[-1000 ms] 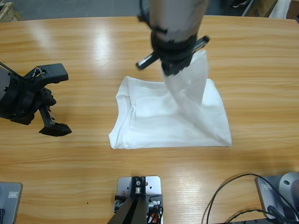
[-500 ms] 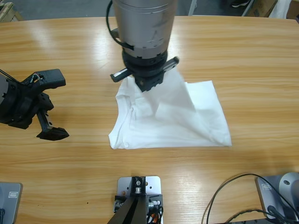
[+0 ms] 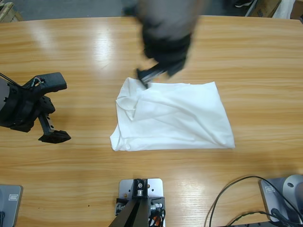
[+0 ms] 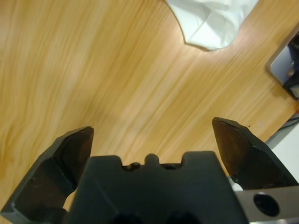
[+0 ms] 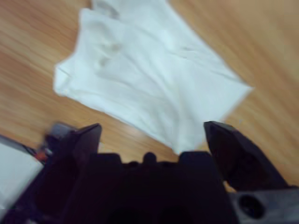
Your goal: Fold clothes
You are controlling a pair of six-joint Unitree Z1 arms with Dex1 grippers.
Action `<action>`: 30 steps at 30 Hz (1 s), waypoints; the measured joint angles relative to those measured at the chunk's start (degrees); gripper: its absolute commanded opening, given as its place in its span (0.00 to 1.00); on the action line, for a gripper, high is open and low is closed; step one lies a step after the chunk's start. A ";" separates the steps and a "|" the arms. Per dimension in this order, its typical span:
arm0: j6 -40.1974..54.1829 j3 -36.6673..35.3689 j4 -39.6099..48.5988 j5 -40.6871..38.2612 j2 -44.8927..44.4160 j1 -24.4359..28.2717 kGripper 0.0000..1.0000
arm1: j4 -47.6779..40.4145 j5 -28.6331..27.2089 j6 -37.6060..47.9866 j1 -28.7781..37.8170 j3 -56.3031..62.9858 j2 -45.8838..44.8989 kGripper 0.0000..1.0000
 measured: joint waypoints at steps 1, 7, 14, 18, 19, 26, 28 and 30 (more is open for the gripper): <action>0.00 0.00 -0.33 0.00 -0.08 0.03 1.00 | -0.01 0.01 -2.45 -1.66 3.06 -3.54 0.98; -0.05 0.00 -2.30 0.00 -0.12 1.34 1.00 | -2.15 8.93 -16.65 -14.42 22.69 -22.60 0.95; -4.97 -0.52 -2.46 0.00 -0.08 2.38 1.00 | -39.81 20.25 -30.56 -15.97 56.80 -30.32 0.88; -9.47 -1.42 -2.45 0.00 0.71 2.87 1.00 | -60.14 24.65 -32.81 -16.02 68.49 -28.01 0.85; -10.89 -1.57 -2.45 0.00 1.29 3.01 1.00 | -62.80 25.48 -32.93 -16.02 69.11 -26.84 0.85; -14.93 -3.10 -2.45 -0.74 5.96 3.23 1.00 | -68.31 29.91 -33.16 -16.02 66.80 -18.92 0.84; -15.13 -3.52 -2.45 -0.74 6.60 3.23 1.00 | -68.65 31.30 -33.54 -16.02 65.36 -16.81 0.83; -15.30 -3.62 -2.45 -0.76 7.30 3.23 1.00 | -69.18 31.98 -33.76 -16.01 64.58 -15.13 0.80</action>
